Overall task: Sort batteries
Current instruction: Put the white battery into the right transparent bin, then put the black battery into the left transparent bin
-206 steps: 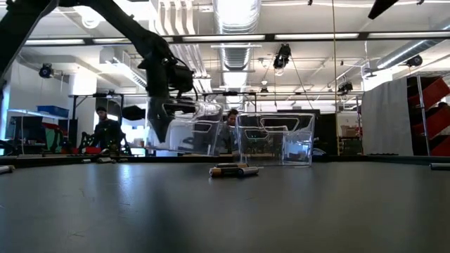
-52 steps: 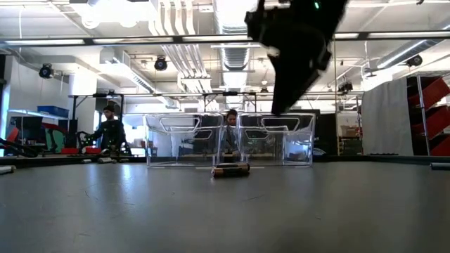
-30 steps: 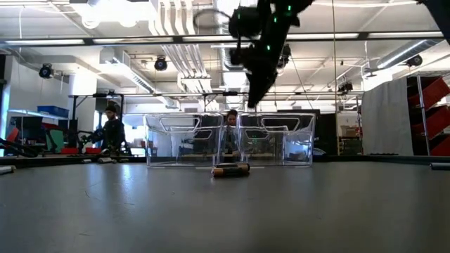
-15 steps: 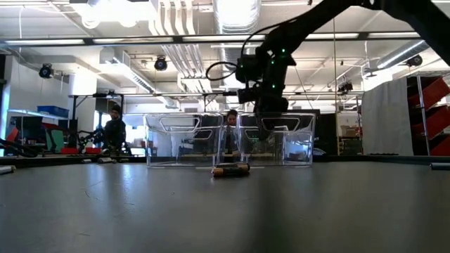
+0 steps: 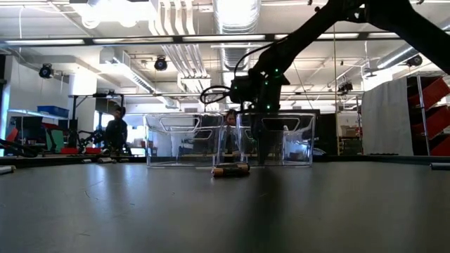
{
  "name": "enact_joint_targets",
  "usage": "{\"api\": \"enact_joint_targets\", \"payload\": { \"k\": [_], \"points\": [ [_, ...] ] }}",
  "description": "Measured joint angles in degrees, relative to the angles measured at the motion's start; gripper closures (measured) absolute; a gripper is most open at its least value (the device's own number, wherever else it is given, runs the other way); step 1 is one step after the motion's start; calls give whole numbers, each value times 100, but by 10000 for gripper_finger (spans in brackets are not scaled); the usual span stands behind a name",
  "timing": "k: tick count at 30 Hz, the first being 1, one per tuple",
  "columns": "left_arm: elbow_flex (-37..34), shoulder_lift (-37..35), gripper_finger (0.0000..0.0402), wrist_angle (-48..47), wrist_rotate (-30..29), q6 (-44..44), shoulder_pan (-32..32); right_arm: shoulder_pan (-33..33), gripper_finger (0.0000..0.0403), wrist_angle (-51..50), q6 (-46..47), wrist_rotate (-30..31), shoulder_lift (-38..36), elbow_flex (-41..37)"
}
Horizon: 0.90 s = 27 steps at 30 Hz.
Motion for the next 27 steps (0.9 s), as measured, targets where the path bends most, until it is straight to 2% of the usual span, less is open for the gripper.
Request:
{"api": "enact_joint_targets", "payload": {
  "k": [9, 16, 22, 25, 27],
  "points": [
    [0, 28, 149, -3, 11, -136, -7, 66, 141, 24, 264, 54, -158, -2],
    [2, -14, 149, -206, 122, -47, -7, 311, 123, -373, 395, 493, -1171, 266],
    [2, 3, 149, -296, 570, -50, -6, 870, 132, -376, 1569, 729, -2383, 275],
    [1, 10, 149, -301, 904, -48, -9, 1380, 141, -346, 2282, 818, -2870, 211],
    [1, 10, 149, -303, 1160, -40, -11, 1849, 146, -348, 2737, 1120, -3089, 163]
  ]
}}
